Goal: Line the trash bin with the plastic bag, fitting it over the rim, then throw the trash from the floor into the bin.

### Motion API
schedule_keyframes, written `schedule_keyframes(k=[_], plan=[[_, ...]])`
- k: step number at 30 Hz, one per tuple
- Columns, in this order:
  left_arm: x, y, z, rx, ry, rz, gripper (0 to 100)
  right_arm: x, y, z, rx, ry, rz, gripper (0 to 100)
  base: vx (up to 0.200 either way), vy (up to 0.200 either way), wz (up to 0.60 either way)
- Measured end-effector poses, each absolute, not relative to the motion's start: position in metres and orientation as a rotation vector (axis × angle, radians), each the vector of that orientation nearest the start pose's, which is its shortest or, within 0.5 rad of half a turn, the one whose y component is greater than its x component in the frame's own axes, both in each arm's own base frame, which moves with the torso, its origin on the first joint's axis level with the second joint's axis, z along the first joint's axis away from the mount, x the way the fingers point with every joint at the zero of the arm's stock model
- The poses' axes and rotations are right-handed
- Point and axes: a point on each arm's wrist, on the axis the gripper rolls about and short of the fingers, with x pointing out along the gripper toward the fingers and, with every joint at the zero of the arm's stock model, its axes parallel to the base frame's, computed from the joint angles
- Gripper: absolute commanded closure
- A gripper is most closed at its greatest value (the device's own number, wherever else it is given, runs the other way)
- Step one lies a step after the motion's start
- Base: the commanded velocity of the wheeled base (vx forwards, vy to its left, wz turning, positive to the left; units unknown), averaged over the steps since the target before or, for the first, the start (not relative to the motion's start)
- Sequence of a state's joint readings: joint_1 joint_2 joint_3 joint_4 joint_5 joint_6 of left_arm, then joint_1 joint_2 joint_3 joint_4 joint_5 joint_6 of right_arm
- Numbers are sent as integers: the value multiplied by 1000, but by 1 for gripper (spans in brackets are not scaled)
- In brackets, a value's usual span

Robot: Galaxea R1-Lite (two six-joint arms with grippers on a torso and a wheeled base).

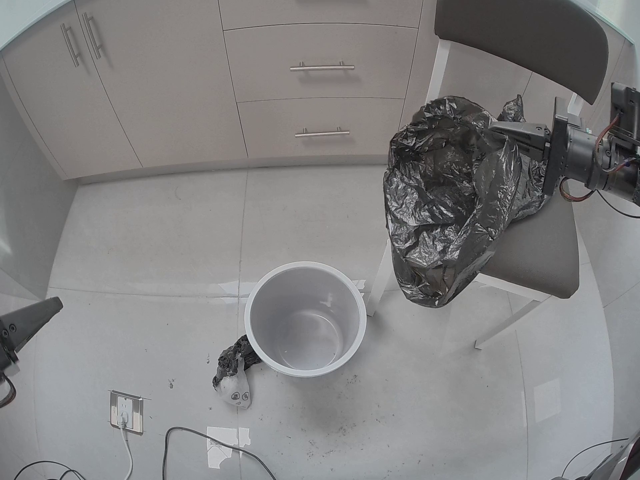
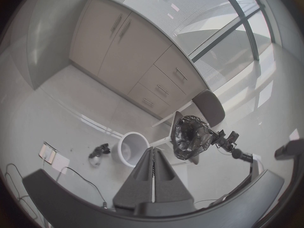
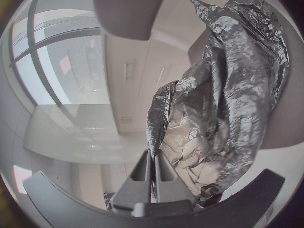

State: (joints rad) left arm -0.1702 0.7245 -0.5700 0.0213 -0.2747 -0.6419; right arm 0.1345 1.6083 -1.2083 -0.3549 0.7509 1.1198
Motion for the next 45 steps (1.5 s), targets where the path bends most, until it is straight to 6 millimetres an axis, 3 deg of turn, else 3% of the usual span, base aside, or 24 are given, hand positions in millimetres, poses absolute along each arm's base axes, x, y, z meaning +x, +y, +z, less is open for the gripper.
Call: schedule_keyframes(k=[6,13,28,37,45], plan=[[80,-24,247,-773,336,-470,100,244,78,321,1033,560,912,100,0,0,0],[109,-37,249,-783,386,-555,100,203,86,348,1002,542,1021,100,0,0,0],[143,-82,237,-752,413,-744,100,166,98,370,970,519,1165,100,0,0,0],[151,-115,230,-692,422,-804,100,157,104,378,958,510,1222,100,0,0,0],[156,-127,231,-639,415,-794,100,153,106,385,952,518,1237,100,0,0,0]])
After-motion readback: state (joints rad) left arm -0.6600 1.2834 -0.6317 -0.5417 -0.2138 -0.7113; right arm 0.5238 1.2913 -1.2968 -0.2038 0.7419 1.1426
